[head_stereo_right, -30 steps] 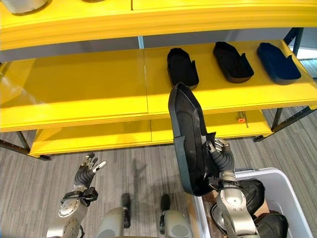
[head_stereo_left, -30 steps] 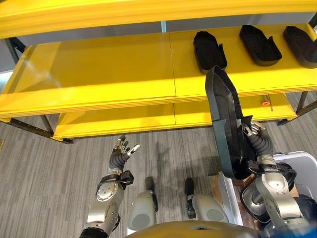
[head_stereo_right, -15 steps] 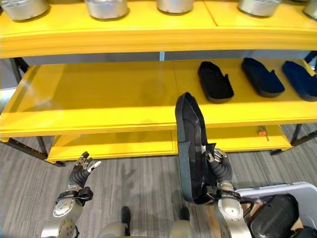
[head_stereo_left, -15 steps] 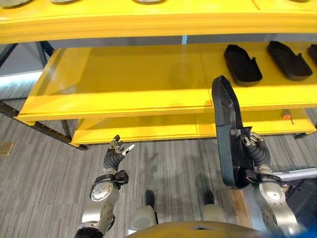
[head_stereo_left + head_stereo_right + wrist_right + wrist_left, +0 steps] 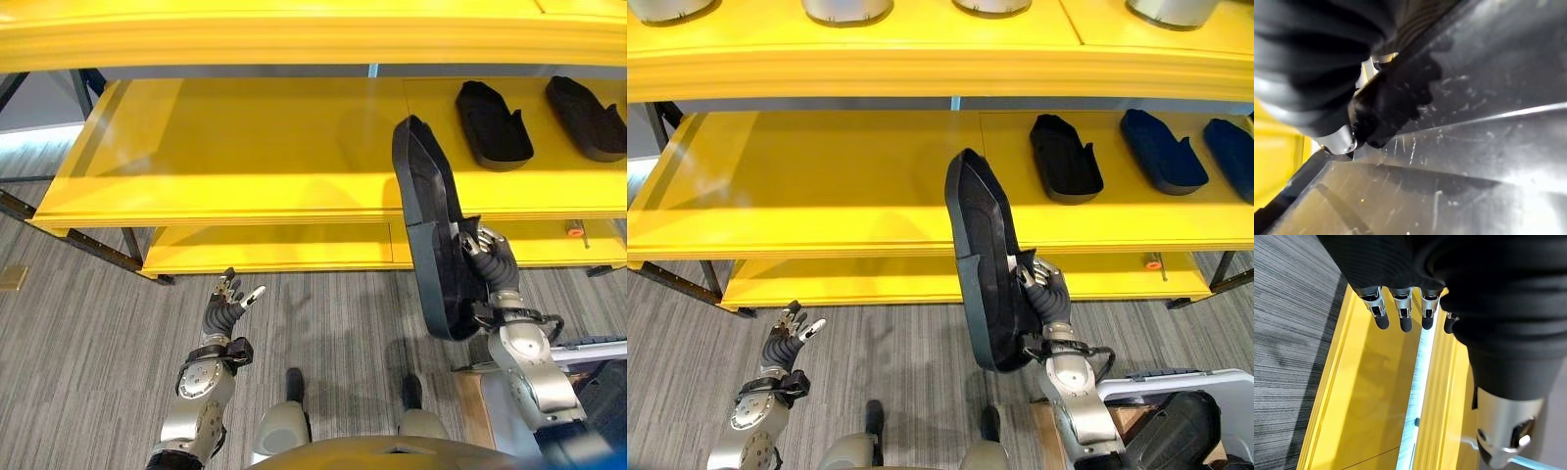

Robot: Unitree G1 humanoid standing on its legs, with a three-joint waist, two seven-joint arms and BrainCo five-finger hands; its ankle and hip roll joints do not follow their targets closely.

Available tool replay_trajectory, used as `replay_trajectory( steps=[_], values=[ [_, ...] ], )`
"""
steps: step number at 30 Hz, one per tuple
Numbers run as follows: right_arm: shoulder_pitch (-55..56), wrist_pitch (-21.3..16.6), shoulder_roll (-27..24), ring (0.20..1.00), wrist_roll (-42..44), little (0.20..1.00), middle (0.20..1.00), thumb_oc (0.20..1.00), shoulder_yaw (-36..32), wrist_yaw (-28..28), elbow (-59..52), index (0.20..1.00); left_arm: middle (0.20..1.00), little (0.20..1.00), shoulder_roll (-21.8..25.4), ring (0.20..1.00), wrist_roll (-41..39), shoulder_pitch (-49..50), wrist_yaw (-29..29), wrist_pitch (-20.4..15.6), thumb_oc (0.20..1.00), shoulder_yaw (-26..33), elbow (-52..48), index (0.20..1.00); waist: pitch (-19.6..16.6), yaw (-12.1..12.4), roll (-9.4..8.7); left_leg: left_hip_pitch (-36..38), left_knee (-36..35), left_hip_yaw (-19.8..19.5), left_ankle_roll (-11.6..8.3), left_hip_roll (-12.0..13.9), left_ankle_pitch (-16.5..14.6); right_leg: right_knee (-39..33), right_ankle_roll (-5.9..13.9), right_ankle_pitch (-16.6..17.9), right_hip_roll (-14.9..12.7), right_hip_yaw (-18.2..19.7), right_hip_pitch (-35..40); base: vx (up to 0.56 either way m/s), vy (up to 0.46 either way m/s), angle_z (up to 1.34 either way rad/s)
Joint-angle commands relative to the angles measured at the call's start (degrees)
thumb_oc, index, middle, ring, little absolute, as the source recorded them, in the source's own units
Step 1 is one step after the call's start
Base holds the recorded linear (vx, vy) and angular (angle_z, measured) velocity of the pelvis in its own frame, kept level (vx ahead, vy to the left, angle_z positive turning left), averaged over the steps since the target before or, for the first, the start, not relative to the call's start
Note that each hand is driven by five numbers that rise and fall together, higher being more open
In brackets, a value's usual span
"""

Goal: Move parts from the plastic box to the shelf.

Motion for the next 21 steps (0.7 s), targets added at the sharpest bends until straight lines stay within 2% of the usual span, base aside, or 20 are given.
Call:
replay_trajectory(
  steps=[1, 3, 4, 6, 7, 9, 12, 13, 14, 15, 18, 19, 20, 21],
  values=[
    [-4.0, -3.6, -0.8, 0.200, 1.8, 0.200, 0.200, 0.200, -1.3, -0.1, -2.7, 0.200, 1.000, 1.000, 1.8, 1.000, 0.1, -0.7, -0.1, -2.6, 1.000, 1.8, -4.3, 1.000, 0.1, 1.0, -0.93, -5.8, 6.1, 0.4, 0.93, 0.8, -0.9, 2.7, 2.44, 3.2, -4.9, -2.7, 6.3, 0.07, 0.112, 0.14],
    [-3.5, -3.6, -0.4, 0.200, 2.3, 0.200, 0.200, 0.200, -1.2, 0.4, -2.7, 0.200, 1.000, 1.000, 2.1, 1.000, 0.5, -0.8, -0.2, -2.6, 1.000, 1.8, -4.4, 1.000, 0.2, 1.4, -0.87, -6.5, 7.7, -0.5, 2.36, -1.0, -2.6, 4.9, 2.53, 5.3, -6.3, -2.9, 6.2, 0.11, 0.182, 0.26],
    [-2.6, -3.6, -0.1, 0.200, 2.5, 0.200, 0.200, 0.200, -1.6, 0.7, -2.9, 0.200, 1.000, 1.000, 2.4, 1.000, 1.0, -1.0, -0.5, -2.3, 1.000, 1.6, -4.2, 1.000, 0.3, 1.4, -0.37, -5.9, 8.0, -1.4, 3.83, -2.8, -3.9, 9.5, 1.95, 8.7, -7.4, -2.2, 5.2, 0.13, 0.243, 0.44],
    [-1.7, -3.7, 0.3, 0.200, 2.8, 0.200, 0.200, 0.200, -1.5, 1.0, -3.2, 0.200, 1.000, 1.000, 2.8, 1.000, 1.4, -1.2, -0.9, -2.3, 1.000, 1.3, -4.3, 1.000, 1.2, 0.7, 0.78, -3.9, 7.2, -2.4, 5.54, -4.9, -4.5, 17.2, 0.09, 13.4, -7.5, 0.2, 2.0, 0.14, 0.356, 0.59],
    [-1.4, -4.0, 0.9, 0.200, 3.2, 0.200, 0.200, 0.200, -0.9, 1.0, -3.0, 0.200, 1.000, 1.000, 3.1, 1.000, 1.6, -1.5, -0.8, -2.1, 1.000, 1.0, -4.6, 1.000, 2.9, -0.2, 2.49, -0.6, 5.0, -2.8, 7.14, -6.1, -4.4, 24.8, -1.46, 15.2, -7.0, 2.1, -1.9, 0.11, 0.377, 0.46],
    [-0.9, -4.2, 1.6, 0.200, 3.7, 0.200, 0.200, 0.200, -0.4, 1.0, -3.0, 0.200, 1.000, 1.000, 3.3, 1.000, 2.0, -1.5, -0.9, -2.0, 1.000, 0.9, -5.0, 1.000, 3.8, -0.9, 3.57, 1.7, 2.8, -3.1, 7.56, -6.3, -4.2, 27.3, -1.88, 14.7, -6.0, 2.8, -5.0, 0.10, 0.214, 0.25],
    [-1.1, -4.1, 2.0, 0.200, 5.5, 0.200, 0.200, 0.200, 0.1, 1.3, -2.7, 0.200, 1.000, 1.000, 3.0, 1.000, 1.6, -2.1, -0.9, -2.1, 1.000, 0.8, -4.5, 1.000, 4.8, -2.5, 3.72, 5.9, -0.6, -3.2, 6.60, -5.9, -4.3, 19.7, -1.41, 9.4, -2.9, 1.7, -8.8, 0.20, -0.046, -0.05],
    [-1.5, -3.9, 1.8, 0.200, 5.6, 0.200, 0.200, 0.200, 0.1, 1.5, -2.6, 0.200, 1.000, 1.000, 3.0, 1.000, 1.1, -1.8, -0.9, -2.3, 1.000, 1.3, -4.6, 1.000, 5.2, -3.0, 2.78, 7.7, -2.1, -2.9, 5.57, -5.8, -4.5, 9.7, 0.20, 10.0, -3.3, 0.3, -9.9, 0.20, -0.136, -0.34],
    [-1.5, -3.9, 1.8, 0.200, 5.6, 0.200, 0.200, 0.200, 0.1, 1.5, -2.7, 0.200, 1.000, 1.000, 3.0, 1.000, 1.1, -1.8, -0.9, -2.3, 1.000, 1.3, -4.6, 1.000, 5.3, -3.1, 2.91, 8.0, -2.3, -2.9, 5.53, -5.6, -4.5, 9.3, 0.19, 10.1, -3.2, 0.1, -9.4, 0.27, -0.223, -0.15],
    [-2.5, -3.7, 1.6, 0.200, 4.9, 0.200, 0.200, 0.200, 0.3, 1.7, -2.4, 0.200, 1.000, 1.000, 2.6, 1.000, 0.9, -1.3, -0.8, -2.5, 1.000, 1.9, -4.3, 1.000, 5.5, -3.6, 2.36, 10.2, -3.3, -2.6, 4.32, -4.5, -5.1, 2.8, 2.13, 11.4, -3.0, -0.2, -11.5, 0.14, -0.118, -0.06],
    [-2.4, -3.6, 1.3, 0.200, 4.6, 0.200, 0.200, 0.200, 0.4, 2.1, -2.5, 0.200, 1.000, 1.000, 1.9, 1.000, 0.8, -0.9, -1.2, -2.7, 1.000, 1.9, -3.9, 1.000, 5.5, -3.6, 1.69, 11.7, -3.1, -2.6, 3.54, -3.9, -6.0, 2.0, 2.77, 12.3, -2.2, 0.5, -11.2, 0.18, -0.185, 0.04],
    [-1.5, -3.8, 1.2, 0.200, 4.7, 0.200, 0.200, 0.200, -0.2, 2.6, -2.9, 0.200, 1.000, 1.000, 1.4, 1.000, 0.8, -1.3, -1.7, -2.8, 1.000, 1.3, -2.9, 1.000, 4.5, -4.2, 0.92, 13.1, -3.7, -3.3, 2.55, -2.9, -6.9, 1.6, 2.25, 11.1, -0.9, 3.3, -9.6, 0.19, -0.226, 0.16],
    [-1.5, -3.8, 1.2, 0.200, 4.7, 0.200, 0.200, 0.200, -0.2, 2.6, -2.9, 0.200, 1.000, 1.000, 1.4, 1.000, 0.8, -1.3, -1.7, -2.8, 1.000, 1.2, -2.9, 1.000, 4.6, -4.1, 0.92, 13.1, -3.7, -3.3, 2.54, -2.9, -6.9, 1.6, 2.25, 11.1, -0.9, 3.3, -9.6, 0.31, -0.366, 0.35],
    [-0.5, -3.9, 0.9, 0.200, 4.8, 0.200, 0.200, 0.200, -0.7, 3.0, -3.3, 0.200, 1.000, 1.000, 0.5, 1.000, 0.6, -0.9, -1.9, -2.7, 1.000, 1.4, -2.9, 1.000, 3.1, -4.0, 0.64, 14.5, -3.5, -3.5, 1.51, -1.0, -7.3, 2.8, 1.43, 9.2, 0.5, 2.8, -8.6, 0.18, -0.206, 0.41]
  ],
)
